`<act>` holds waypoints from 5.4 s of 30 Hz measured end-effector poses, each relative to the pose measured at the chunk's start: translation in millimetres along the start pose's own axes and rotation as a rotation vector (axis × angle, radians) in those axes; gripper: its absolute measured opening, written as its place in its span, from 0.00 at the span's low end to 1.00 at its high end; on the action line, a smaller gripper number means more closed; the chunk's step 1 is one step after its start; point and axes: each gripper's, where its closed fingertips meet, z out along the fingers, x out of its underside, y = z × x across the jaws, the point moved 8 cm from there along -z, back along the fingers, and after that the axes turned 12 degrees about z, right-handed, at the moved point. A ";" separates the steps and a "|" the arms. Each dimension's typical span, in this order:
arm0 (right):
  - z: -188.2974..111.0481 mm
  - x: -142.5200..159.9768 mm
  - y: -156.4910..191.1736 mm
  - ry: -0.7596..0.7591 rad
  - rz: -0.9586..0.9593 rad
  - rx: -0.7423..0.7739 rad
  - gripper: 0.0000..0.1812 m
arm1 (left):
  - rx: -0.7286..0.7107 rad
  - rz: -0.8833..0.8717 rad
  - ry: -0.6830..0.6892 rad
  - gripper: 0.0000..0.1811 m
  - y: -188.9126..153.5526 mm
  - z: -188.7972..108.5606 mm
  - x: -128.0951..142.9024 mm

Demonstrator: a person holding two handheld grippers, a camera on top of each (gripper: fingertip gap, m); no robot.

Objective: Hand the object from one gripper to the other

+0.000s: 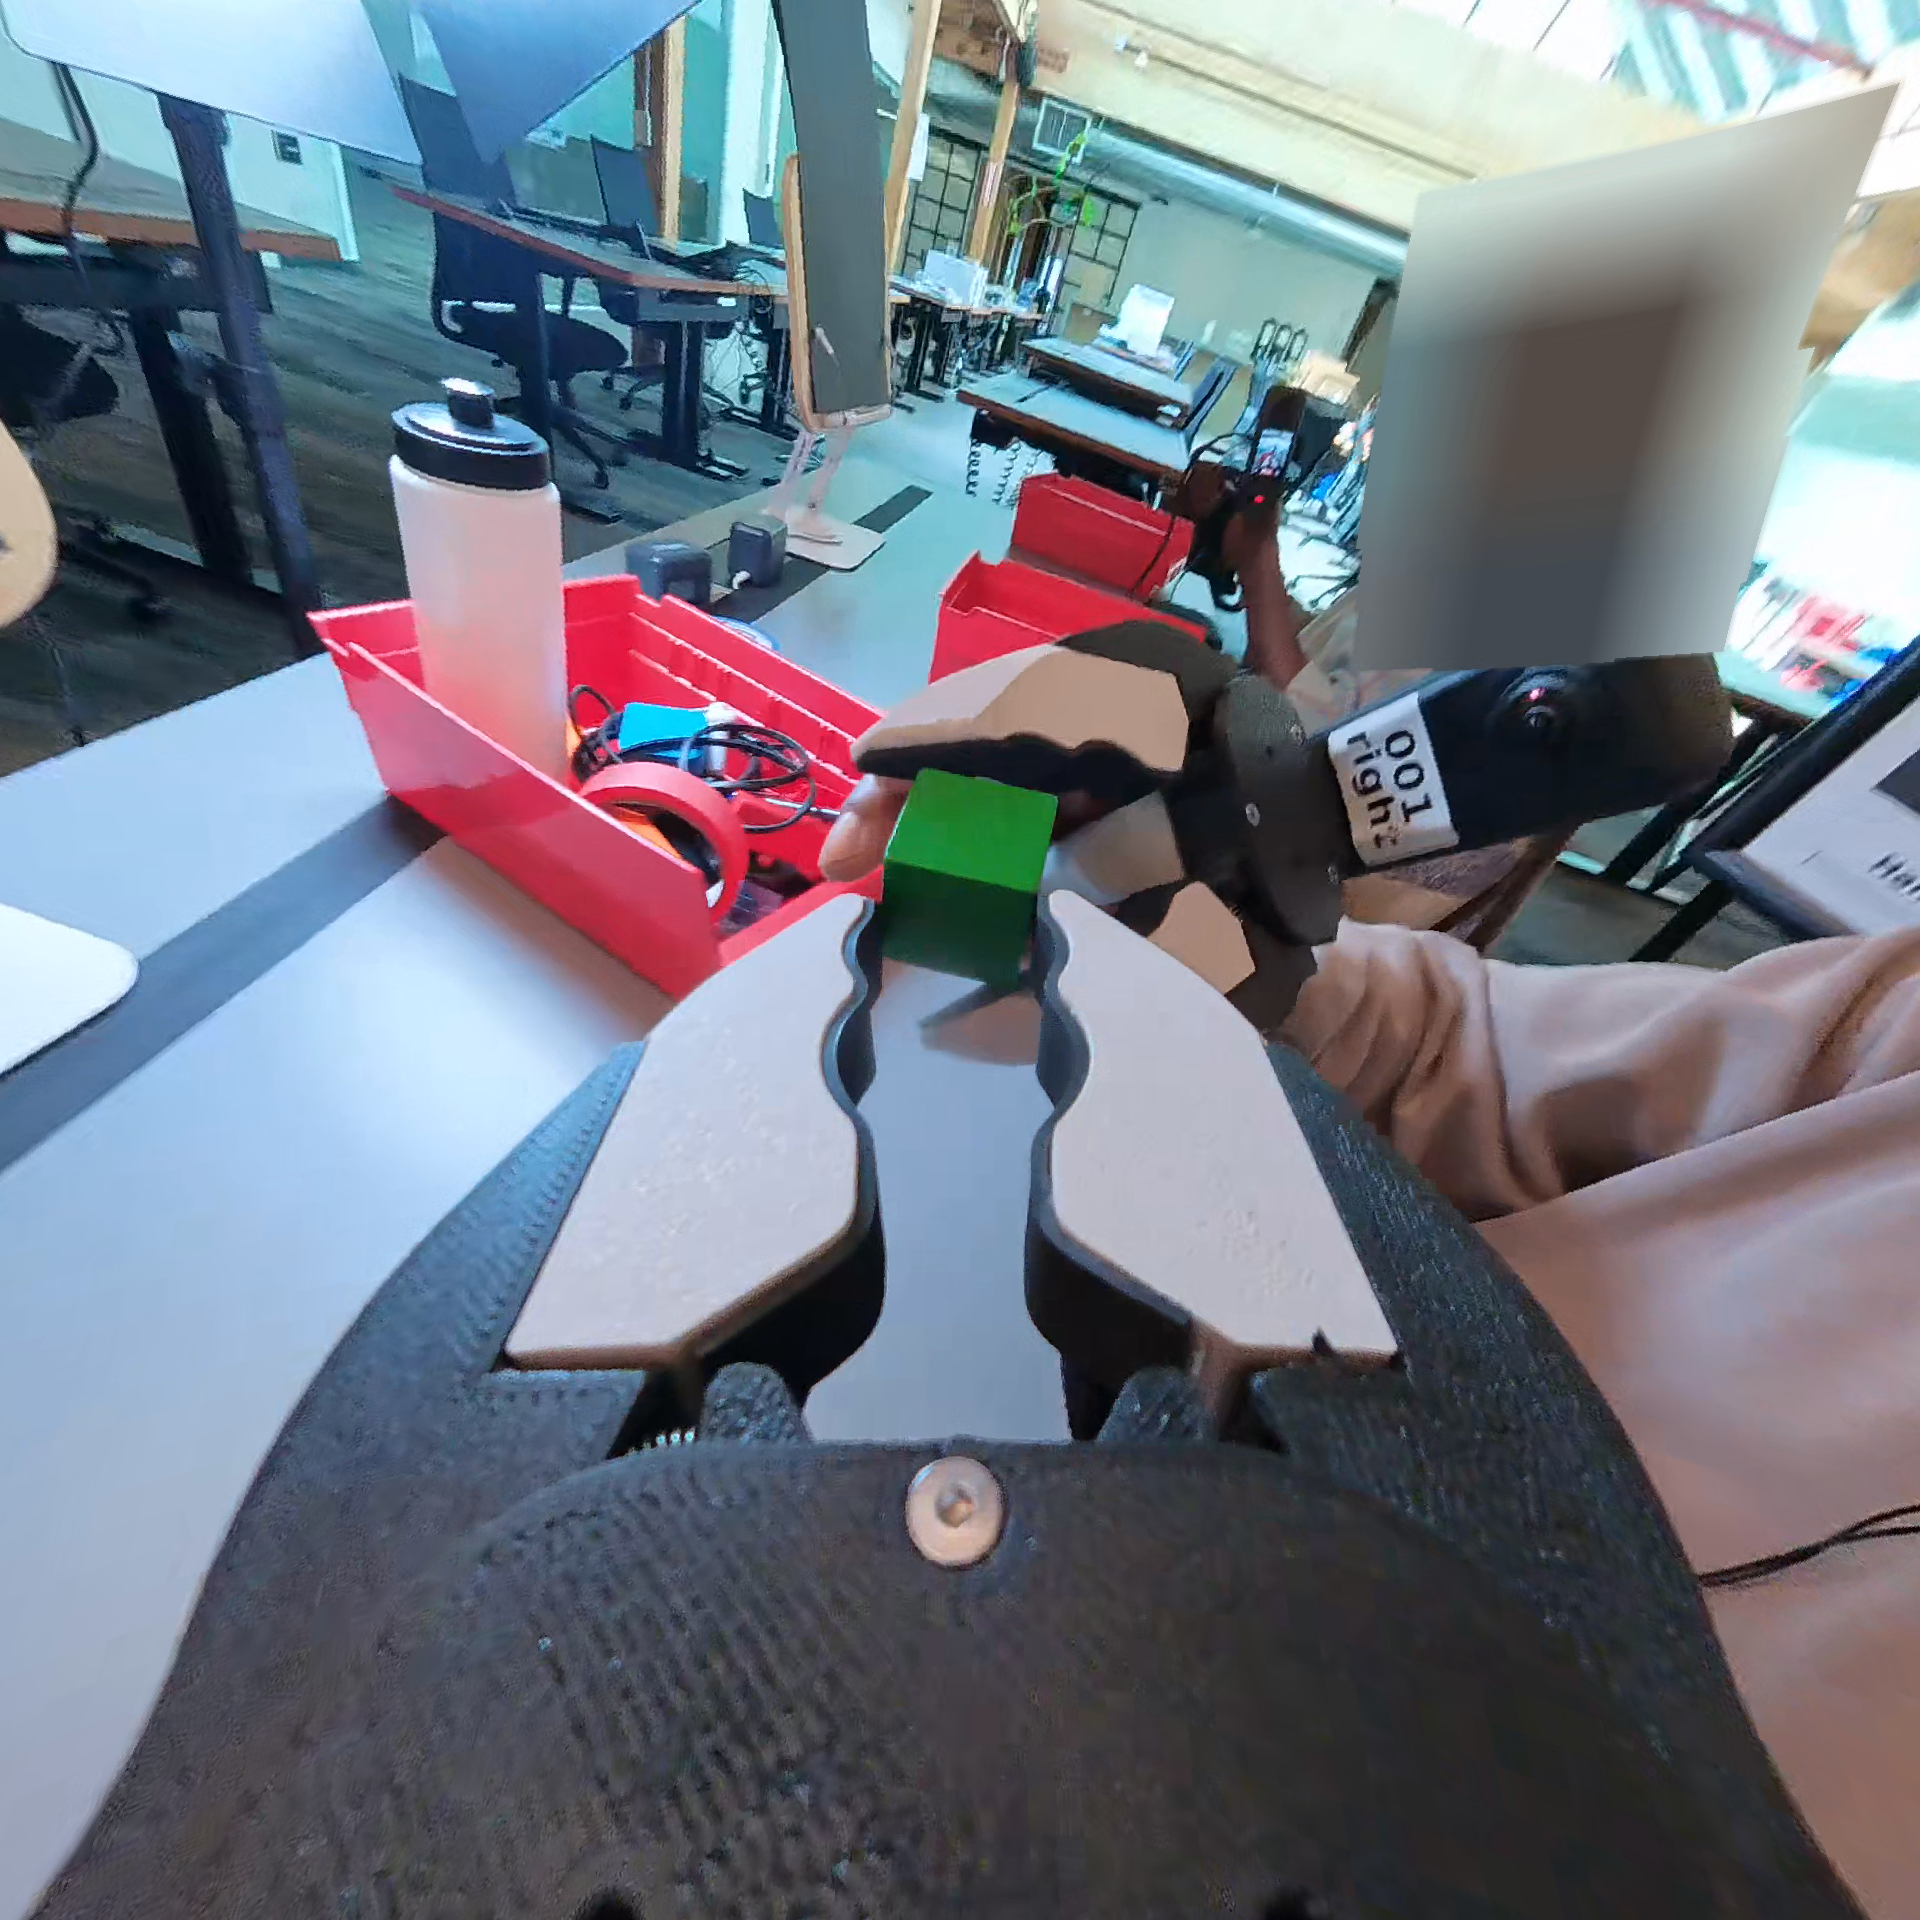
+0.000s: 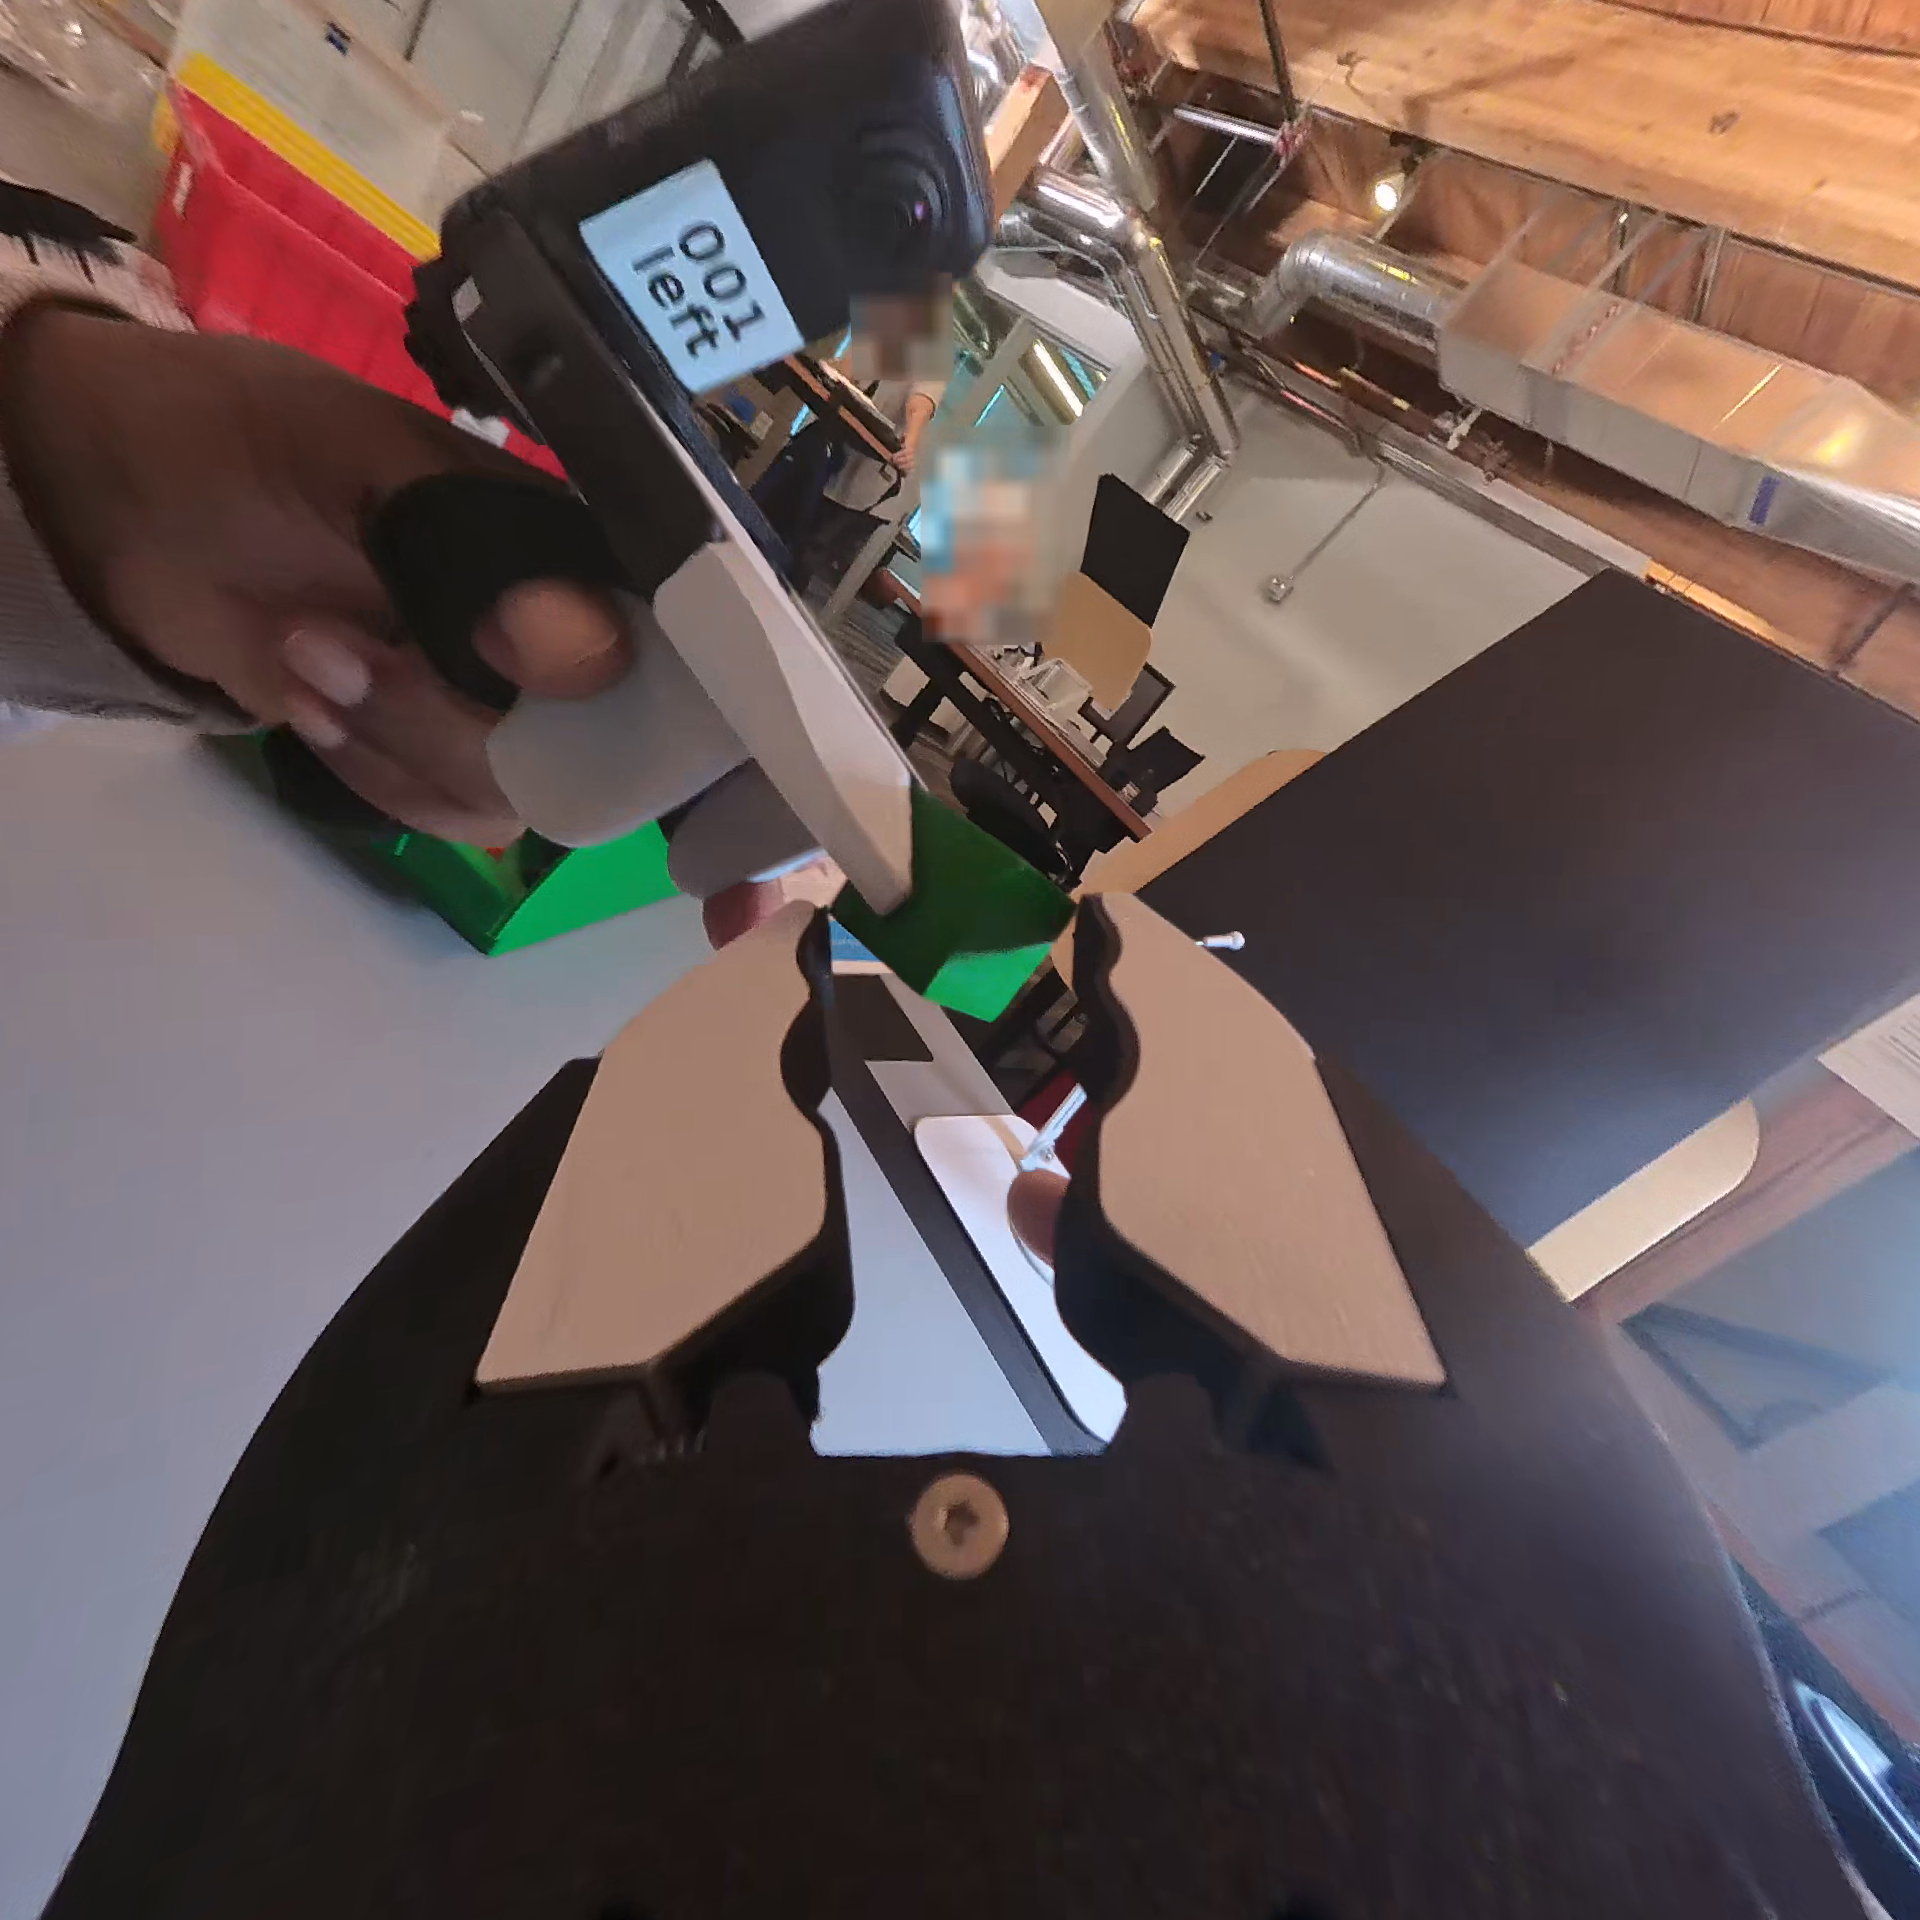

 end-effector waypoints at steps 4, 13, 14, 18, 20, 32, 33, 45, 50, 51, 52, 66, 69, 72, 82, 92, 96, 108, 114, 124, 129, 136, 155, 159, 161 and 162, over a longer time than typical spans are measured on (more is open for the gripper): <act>-1.9 -1.1 -1.5 -0.003 0.002 0.003 0.24 | 0.022 -0.052 -0.026 0.15 -0.4 3.2 1.3; -12.3 -0.6 -30.9 -0.095 0.819 -0.552 0.23 | -0.003 0.478 -0.095 0.29 -21.6 -13.8 -13.9; -11.7 0.0 -31.1 -0.098 0.932 -0.643 0.23 | -0.034 0.563 -0.083 0.29 -23.5 -14.4 -12.7; -4.8 2.0 -22.3 -0.178 1.284 -0.891 0.23 | -0.094 0.770 -0.097 0.27 -32.8 -6.9 -6.4; 1.0 4.3 -11.5 -0.175 1.361 -0.945 0.23 | -0.134 0.810 -0.129 0.23 -36.6 -3.4 -6.6; -25.2 -6.1 -28.8 -0.105 0.277 -0.313 0.30 | 0.145 0.061 -0.029 0.16 -4.1 -11.8 -6.4; -24.2 -7.5 -23.1 -0.090 0.199 -0.289 0.30 | 0.161 -0.015 -0.052 0.16 -0.1 -9.1 -4.2; -17.6 -9.6 -11.6 -0.068 0.246 -0.298 0.19 | 0.331 -0.217 -0.128 0.18 -2.9 6.6 4.0; -27.1 -13.8 -31.8 -0.164 0.734 -0.607 0.19 | 0.126 0.252 -0.128 0.29 -16.3 -11.0 -12.4; -28.5 -14.3 -33.4 -0.207 0.819 -0.671 0.19 | 0.072 0.373 -0.113 0.30 -22.0 -12.7 -14.2; -28.6 -14.0 -33.0 -0.247 0.895 -0.732 0.19 | 0.034 0.472 -0.110 0.30 -28.5 -12.8 -15.8; -20.2 5.1 -36.6 -0.139 0.771 -0.562 0.23 | -0.170 0.654 0.027 0.24 -25.5 -3.0 -7.6; -27.7 0.0 -37.7 -0.114 0.344 -0.302 0.23 | -0.097 0.391 0.040 0.24 -9.0 -1.5 -2.0; -24.9 -1.1 -19.8 -0.083 -0.025 -0.175 0.26 | 0.062 0.045 -0.046 0.24 1.6 2.8 3.1; -17.6 -7.6 0.5 -0.097 -0.214 -0.031 0.16 | 0.366 -0.391 -0.211 0.22 1.5 20.2 13.6; -26.1 3.8 -43.1 -0.380 0.958 -0.662 0.16 | 0.000 0.384 -0.256 0.25 -11.2 -6.5 -6.3; -13.7 18.0 -24.6 -0.390 1.212 -0.974 0.16 | 0.036 0.575 -0.246 0.25 -28.0 -2.2 -2.5; 1.1 47.2 5.5 0.402 0.979 -0.918 0.16 | 0.129 0.967 0.370 0.15 -40.4 6.9 39.8; 3.5 49.5 -14.7 0.392 1.080 -0.751 0.16 | -0.062 1.155 0.317 0.14 -29.5 16.2 42.1; 5.7 60.6 -25.9 0.463 1.168 -0.606 0.16 | -0.245 1.274 0.497 0.27 -19.1 29.9 54.4; 6.7 61.2 -25.5 0.472 1.157 -0.574 0.16 | -0.303 1.326 0.486 0.17 -14.9 33.4 58.4; -6.8 28.5 -52.4 -0.062 0.981 -0.475 0.25 | -0.534 0.902 0.018 0.16 -1.5 18.9 25.7; -18.3 25.8 -27.2 -0.043 0.037 -0.241 0.16 | -0.185 -0.116 -0.384 0.21 -4.2 35.5 32.5; -36.9 25.0 -43.6 0.046 0.435 -0.595 0.15 | -0.039 0.388 -0.265 0.33 -23.0 36.5 23.6; -42.9 27.9 -44.8 0.115 0.606 -0.767 0.15 | -0.042 0.675 -0.135 0.33 -33.3 37.3 29.4; -44.0 31.1 -42.3 0.167 0.669 -0.843 0.15 | -0.060 0.814 -0.079 0.33 -38.2 38.3 33.1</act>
